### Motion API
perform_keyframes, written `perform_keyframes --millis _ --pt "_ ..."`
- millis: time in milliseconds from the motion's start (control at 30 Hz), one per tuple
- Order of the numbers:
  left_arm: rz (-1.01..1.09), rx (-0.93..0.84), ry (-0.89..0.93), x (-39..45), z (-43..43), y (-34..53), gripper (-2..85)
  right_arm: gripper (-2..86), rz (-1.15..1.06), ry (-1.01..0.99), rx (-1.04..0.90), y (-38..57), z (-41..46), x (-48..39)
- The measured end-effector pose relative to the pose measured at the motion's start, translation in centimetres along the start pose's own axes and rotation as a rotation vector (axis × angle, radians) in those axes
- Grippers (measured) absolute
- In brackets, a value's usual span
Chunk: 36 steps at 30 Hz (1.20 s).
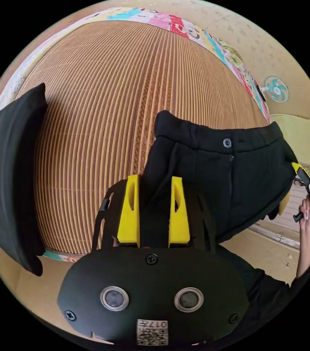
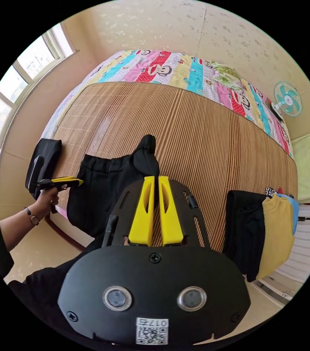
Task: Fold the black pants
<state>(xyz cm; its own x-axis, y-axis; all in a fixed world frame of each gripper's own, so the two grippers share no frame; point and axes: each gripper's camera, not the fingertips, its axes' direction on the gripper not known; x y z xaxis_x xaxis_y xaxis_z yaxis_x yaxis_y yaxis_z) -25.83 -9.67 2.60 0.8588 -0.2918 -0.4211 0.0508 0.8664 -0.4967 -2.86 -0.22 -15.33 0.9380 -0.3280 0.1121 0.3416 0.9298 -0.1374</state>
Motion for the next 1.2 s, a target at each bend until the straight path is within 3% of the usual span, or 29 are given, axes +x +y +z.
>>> perform_keyframes --millis 133,200,400,533,600,700,800,867,1033,1133,1200 --pt "0.001 0.167 0.349 1.0 -6.1 5.6 3.7 1.6 0.026 -0.115 0.082 5.9 -7.7 1.4" --pt "0.098 0.273 0.523 3.5 -13.0 10.9 2.9 1.7 0.003 -0.107 0.134 8.9 -11.9 1.9" --pt "0.449 0.601 0.762 10.5 -30.7 20.1 -0.2 2.0 0.061 -0.235 0.465 16.4 -29.2 6.9" --pt "0.668 0.852 0.788 14.6 -40.7 20.2 -0.3 2.2 -0.046 -0.201 0.793 17.4 -39.9 6.9" --pt "0.706 0.991 0.658 17.4 -45.2 18.2 -0.1 2.4 -0.062 -0.129 0.861 15.7 -42.0 7.0" --pt "0.492 0.989 0.554 19.6 -47.3 10.0 0.6 2.6 -0.069 -0.022 0.856 7.6 -41.2 8.3" --pt "0.363 0.925 0.341 21.9 -45.8 -2.7 2.7 3.2 0.02 0.033 0.747 -6.2 -35.6 11.5" --pt "0.259 0.822 0.259 21.9 -43.7 -8.7 4.9 4.0 0.183 0.107 0.571 -15.1 -29.1 14.4" --pt "0.222 0.625 0.081 20.7 -35.5 -10.8 8.4 6.2 0.206 0.013 0.357 -16.0 -17.9 15.1" --pt "0.232 0.395 -0.018 18.6 -25.8 -8.7 9.1 6.9 0.14 -0.07 0.19 -11.4 -8.3 13.6" --pt "0.186 0.141 -0.038 16.0 -16.5 -6.7 9.8 7.3 0.145 -0.133 0.044 -8.1 -2.0 12.9"
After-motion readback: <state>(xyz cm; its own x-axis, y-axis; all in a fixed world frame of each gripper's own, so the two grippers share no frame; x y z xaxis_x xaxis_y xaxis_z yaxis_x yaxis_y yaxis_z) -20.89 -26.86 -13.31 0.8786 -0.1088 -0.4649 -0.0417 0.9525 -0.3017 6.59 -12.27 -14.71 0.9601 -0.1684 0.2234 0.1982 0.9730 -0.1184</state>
